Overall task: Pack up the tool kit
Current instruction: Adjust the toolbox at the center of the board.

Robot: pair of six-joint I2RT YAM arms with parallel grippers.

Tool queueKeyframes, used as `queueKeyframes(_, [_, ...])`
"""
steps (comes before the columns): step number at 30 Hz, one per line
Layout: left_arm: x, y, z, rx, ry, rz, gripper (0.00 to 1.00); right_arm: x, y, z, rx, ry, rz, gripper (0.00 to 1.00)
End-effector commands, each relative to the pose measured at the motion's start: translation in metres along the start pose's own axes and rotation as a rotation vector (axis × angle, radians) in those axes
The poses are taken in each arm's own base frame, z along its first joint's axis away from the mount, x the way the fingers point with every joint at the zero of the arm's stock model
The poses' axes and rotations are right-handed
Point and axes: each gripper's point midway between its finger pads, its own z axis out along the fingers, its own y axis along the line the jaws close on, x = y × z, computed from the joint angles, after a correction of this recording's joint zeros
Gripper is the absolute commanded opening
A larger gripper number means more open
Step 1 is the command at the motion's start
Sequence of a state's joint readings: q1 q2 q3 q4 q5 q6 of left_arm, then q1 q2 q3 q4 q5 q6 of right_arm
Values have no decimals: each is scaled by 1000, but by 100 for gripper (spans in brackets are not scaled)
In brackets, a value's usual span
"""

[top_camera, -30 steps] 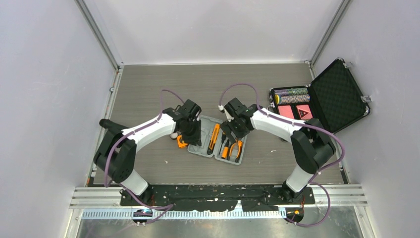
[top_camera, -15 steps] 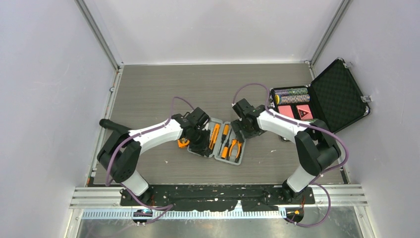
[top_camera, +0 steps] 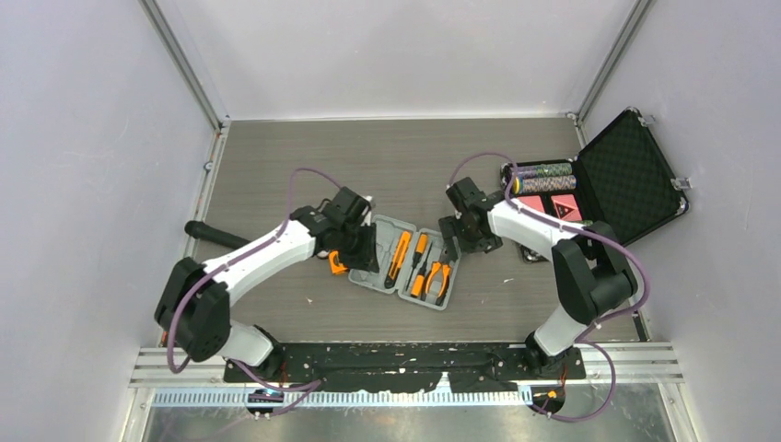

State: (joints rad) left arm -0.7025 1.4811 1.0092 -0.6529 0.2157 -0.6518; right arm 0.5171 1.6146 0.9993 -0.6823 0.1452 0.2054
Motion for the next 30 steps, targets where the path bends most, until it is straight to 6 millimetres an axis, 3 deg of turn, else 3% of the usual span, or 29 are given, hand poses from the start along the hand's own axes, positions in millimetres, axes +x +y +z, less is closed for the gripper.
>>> queueKeyframes(1, [-26,19,-35,-44,-138,-16,28,-23,-41,12,131,-10,89,86])
queueKeyframes(4, [-31,34,-45,-65,-175,-37,28,-41,-52,17,167,-29,108,86])
queueKeyframes(6, [-34,44,-52,-83,-203,-53,28,-63,-59,22,190,-53,107,86])
queueKeyframes(13, [-31,67,-59,-126,-242,-94,28,-123,-70,30,233,-120,56,86])
queueKeyframes(17, [-28,79,-60,-152,-253,-124,28,-158,-60,23,167,-189,-5,84])
queueKeyframes(21, [-30,91,-61,-196,-267,-159,28,-179,-42,-3,57,-271,-18,81])
queueKeyframes(26, [-38,98,-60,-254,-270,-183,31,-185,-27,-69,-78,-441,8,81])
queueKeyframes(27, [-40,99,-60,-264,-269,-186,32,-184,-23,-91,-114,-500,17,81])
queueKeyframes(30, [-44,102,-58,-293,-254,-187,34,-176,-15,-132,-197,-618,35,83])
